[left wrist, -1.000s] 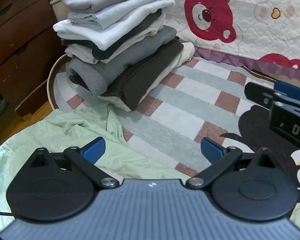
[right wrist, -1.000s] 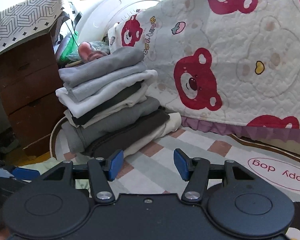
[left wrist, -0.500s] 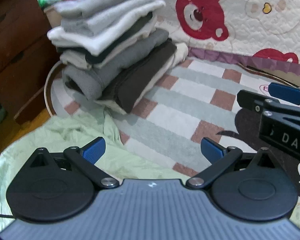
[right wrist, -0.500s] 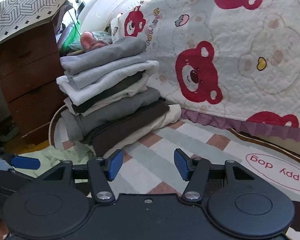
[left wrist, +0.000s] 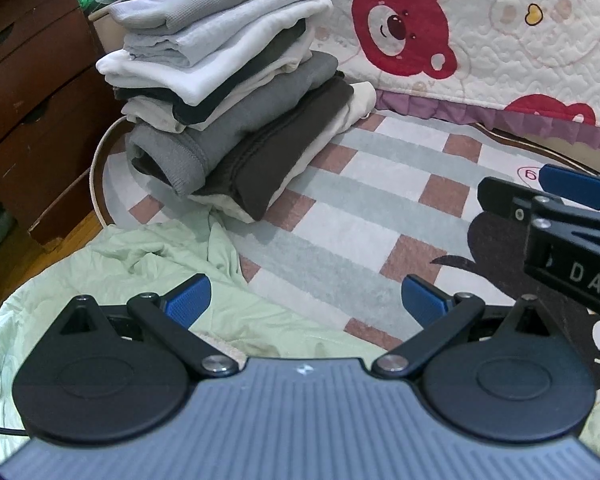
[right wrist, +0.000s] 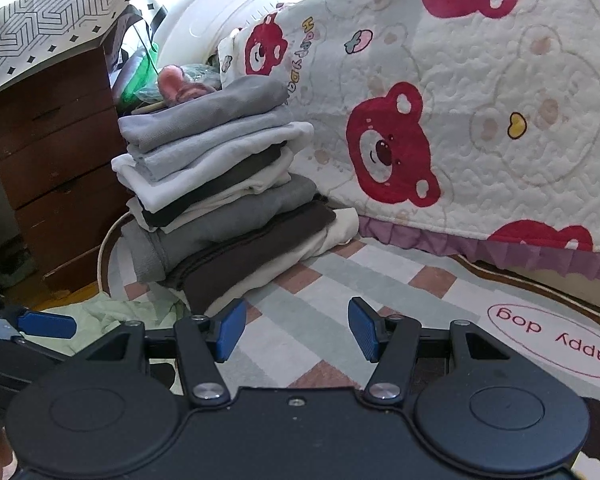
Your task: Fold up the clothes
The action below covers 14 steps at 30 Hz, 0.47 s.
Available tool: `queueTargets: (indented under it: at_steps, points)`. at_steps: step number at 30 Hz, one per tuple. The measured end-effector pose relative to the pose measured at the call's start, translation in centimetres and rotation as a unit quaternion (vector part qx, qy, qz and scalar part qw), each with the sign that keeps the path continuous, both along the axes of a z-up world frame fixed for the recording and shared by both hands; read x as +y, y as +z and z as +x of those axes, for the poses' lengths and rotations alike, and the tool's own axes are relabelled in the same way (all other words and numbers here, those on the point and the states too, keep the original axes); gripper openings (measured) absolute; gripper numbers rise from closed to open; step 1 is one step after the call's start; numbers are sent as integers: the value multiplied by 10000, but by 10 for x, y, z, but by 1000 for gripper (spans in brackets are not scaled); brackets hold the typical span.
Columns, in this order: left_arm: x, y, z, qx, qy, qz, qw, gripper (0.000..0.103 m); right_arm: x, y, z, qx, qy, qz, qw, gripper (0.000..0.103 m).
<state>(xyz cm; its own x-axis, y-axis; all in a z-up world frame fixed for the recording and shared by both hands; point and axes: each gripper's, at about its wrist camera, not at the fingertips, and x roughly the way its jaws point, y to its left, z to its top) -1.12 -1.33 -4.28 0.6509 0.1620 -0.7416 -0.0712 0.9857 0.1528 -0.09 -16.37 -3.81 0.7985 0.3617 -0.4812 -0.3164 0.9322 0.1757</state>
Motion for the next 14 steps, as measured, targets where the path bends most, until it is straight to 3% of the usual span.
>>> queueTargets:
  at_steps: [14]
  points:
    - [-6,0,-2,191,-249,-11,9995,103,-6,-1,0,104,3,113,9999,62]
